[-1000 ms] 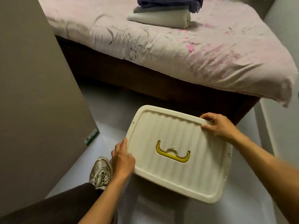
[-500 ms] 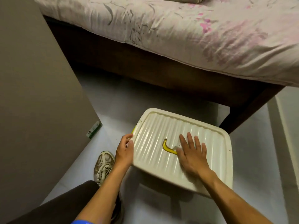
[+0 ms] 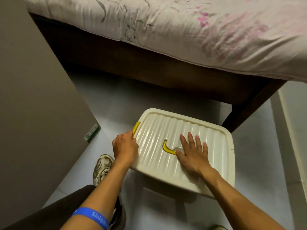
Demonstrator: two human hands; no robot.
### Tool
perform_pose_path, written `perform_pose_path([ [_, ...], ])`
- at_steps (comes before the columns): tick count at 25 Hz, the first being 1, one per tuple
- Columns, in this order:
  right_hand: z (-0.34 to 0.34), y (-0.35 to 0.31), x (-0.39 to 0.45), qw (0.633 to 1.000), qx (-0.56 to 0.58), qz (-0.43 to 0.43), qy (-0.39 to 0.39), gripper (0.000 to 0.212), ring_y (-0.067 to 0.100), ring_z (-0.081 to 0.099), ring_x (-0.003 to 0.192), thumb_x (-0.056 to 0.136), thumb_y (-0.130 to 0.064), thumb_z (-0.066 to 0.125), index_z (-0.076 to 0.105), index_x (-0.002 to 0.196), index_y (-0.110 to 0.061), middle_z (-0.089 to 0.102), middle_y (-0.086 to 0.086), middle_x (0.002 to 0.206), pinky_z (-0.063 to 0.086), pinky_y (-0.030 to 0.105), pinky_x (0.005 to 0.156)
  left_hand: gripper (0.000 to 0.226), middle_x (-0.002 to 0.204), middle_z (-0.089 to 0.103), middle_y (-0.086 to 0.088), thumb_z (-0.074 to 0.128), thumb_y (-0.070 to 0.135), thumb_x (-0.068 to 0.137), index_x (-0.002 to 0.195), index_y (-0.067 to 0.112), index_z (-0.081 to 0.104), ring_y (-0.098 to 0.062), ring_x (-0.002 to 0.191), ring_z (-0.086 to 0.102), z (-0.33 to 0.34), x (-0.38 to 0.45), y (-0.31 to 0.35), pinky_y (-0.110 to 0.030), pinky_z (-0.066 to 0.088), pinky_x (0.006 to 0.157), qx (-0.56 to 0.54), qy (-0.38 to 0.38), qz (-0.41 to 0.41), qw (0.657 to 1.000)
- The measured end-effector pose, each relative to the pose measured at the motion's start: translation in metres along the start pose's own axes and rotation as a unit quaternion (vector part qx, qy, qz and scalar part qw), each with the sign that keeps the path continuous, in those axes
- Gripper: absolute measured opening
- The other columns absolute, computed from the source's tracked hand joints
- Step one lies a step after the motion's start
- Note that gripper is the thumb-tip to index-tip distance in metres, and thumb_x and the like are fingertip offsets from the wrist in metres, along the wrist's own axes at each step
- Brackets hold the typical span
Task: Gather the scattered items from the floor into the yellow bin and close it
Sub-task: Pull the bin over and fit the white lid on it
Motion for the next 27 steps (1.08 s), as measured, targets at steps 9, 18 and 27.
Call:
perform_pose_path([
  [9, -0.014, 0.085, -0.100, 0.808, 0.420, 0.382, 0.158, 0.070, 0.027, 0.054, 0.115, 0.082, -0.044, 0.069, 0.035, 0.138, -0.019, 0.050, 0.008, 0.137, 0.049, 0.042, 0.089, 0.054, 0.163, -0.005, 0.000, 0.037, 0.050, 0.099, 0.149, 0.046, 0.015, -0.033, 0.150, -0.007, 0.060, -0.070, 0.062, -0.062, 0.004, 0.117, 0.251, -0.258, 0.245, 0.900],
  [18, -0.020, 0.076, -0.107, 0.813, 0.378, 0.357, 0.263, 0.031, 0.017, 0.060, 0.071, 0.085, -0.037, 0.071, 0.047, 0.098, -0.023, 0.061, 0.000, 0.090, 0.042, 0.026, 0.055, 0.054, 0.164, -0.009, 0.002, 0.035, 0.052, 0.100, 0.149, 0.047, 0.015, -0.031, 0.150, -0.011, 0.063, -0.075, 0.063, -0.061, 0.001, 0.116, 0.258, -0.258, 0.239, 0.900],
  [27, 0.000, 0.071, -0.140, 0.873, 0.363, 0.235, 0.225, 0.045, 0.010, 0.061, 0.081, 0.096, -0.033, 0.055, 0.042, 0.138, -0.034, 0.062, -0.002, 0.102, 0.052, 0.024, 0.062, 0.048, 0.162, 0.019, -0.002, 0.040, 0.034, 0.100, 0.148, 0.030, 0.033, -0.023, 0.150, 0.012, 0.047, -0.097, 0.033, -0.049, 0.009, 0.121, 0.149, -0.154, 0.180, 0.960],
])
Point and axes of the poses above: each hand's wrist, its own x-axis towards the middle knuckle, its own z-axis out of the palm, y = z × x, the point moved 1 cm from there along x, towards the middle knuckle
